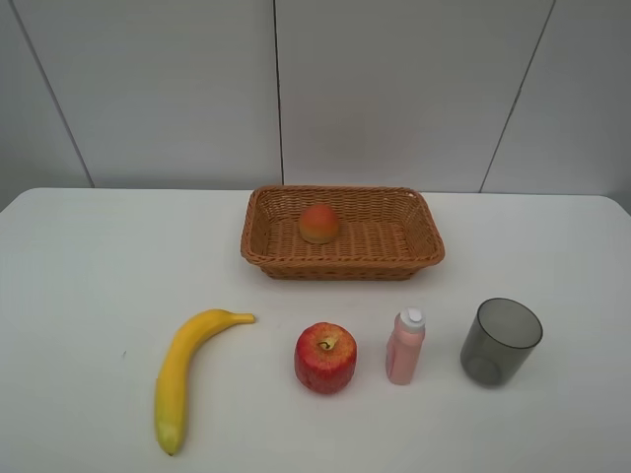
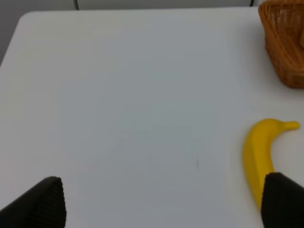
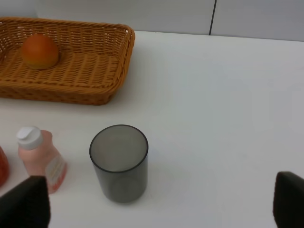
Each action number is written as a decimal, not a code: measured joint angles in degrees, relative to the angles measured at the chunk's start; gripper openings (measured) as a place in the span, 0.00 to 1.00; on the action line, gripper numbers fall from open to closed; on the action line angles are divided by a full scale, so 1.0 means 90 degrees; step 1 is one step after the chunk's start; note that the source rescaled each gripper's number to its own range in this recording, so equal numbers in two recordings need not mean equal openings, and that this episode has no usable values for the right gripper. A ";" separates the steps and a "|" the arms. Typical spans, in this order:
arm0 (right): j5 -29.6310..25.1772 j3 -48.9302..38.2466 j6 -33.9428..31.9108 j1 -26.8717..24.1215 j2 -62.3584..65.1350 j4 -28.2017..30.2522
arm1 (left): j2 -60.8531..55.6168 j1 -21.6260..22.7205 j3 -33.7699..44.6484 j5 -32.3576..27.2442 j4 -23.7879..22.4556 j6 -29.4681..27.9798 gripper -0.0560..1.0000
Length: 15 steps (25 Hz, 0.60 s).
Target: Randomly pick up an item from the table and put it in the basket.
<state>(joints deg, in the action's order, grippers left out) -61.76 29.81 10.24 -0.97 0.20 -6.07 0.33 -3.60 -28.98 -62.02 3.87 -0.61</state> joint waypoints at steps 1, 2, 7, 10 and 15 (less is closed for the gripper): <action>0.0000 0.0000 0.0000 0.0000 0.0000 0.0000 | -0.0053 0.0000 0.0000 0.0000 0.0000 0.0000 1.00; 0.0000 0.0000 0.0000 0.0000 0.0000 0.0000 | -0.0065 0.0000 0.0000 0.0000 0.0000 0.0004 1.00; 0.0000 0.0000 0.0000 0.0000 0.0000 0.0000 | -0.0079 0.0000 0.0000 0.0000 0.0126 0.0221 1.00; 0.0000 0.0000 0.0000 0.0000 0.0000 0.0000 | -0.0085 0.0000 0.0000 0.0000 0.0139 0.0279 1.00; 0.0000 0.0000 0.0000 0.0000 0.0000 0.0000 | -0.0085 0.0000 0.0000 0.0000 0.0188 0.0310 1.00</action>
<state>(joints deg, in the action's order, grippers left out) -61.76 29.81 10.24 -0.97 0.20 -6.07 -0.43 -3.60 -28.98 -62.02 5.56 2.18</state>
